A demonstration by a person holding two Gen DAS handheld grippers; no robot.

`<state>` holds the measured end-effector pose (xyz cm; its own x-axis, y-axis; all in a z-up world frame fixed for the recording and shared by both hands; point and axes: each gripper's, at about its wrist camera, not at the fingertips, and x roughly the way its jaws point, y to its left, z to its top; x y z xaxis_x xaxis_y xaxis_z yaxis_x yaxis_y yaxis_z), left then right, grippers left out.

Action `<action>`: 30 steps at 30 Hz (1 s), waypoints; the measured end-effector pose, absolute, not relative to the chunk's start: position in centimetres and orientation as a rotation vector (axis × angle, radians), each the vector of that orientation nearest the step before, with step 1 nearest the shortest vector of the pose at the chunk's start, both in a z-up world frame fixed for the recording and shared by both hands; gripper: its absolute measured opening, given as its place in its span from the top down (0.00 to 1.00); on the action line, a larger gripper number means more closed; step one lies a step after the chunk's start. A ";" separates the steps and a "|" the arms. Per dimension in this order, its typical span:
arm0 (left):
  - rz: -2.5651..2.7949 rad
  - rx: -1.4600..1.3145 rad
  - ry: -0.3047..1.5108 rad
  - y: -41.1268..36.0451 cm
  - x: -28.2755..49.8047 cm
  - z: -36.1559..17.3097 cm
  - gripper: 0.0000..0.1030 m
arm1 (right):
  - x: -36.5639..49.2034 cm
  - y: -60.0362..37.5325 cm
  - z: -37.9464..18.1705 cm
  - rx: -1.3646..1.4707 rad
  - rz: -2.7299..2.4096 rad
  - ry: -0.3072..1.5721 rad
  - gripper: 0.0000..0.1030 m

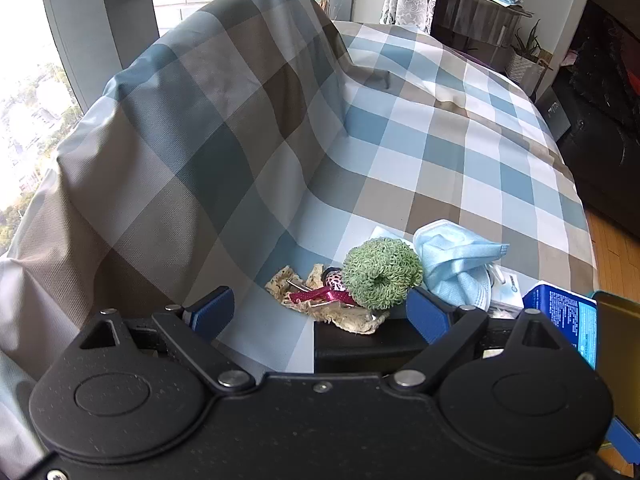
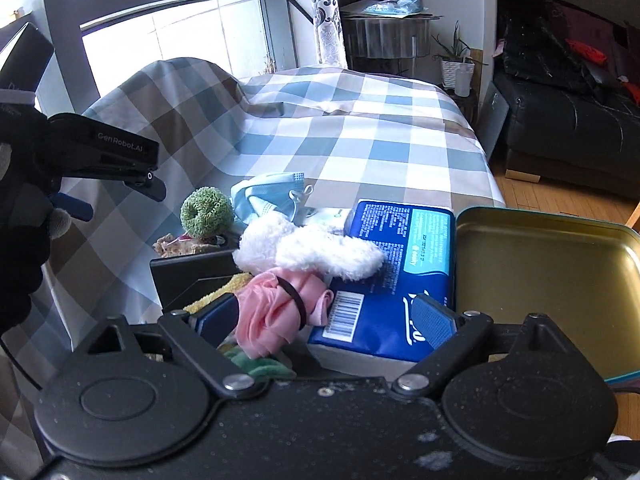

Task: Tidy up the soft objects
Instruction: 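Grasp the green round scrubber with the left gripper while the right grasps the white fluffy toy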

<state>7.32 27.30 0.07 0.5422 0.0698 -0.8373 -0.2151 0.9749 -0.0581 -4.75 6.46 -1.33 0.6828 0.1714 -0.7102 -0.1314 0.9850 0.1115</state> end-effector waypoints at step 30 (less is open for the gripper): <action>0.059 -0.197 1.109 26.4 14.3 -3.6 0.13 | 2.4 12.6 -4.9 -0.303 0.358 0.803 0.40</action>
<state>14.30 26.36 -3.56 0.4461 -0.0510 -0.8935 -0.1457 0.9809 -0.1287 2.41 12.55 -4.89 0.6407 0.1957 -0.7424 -0.4222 0.8974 -0.1278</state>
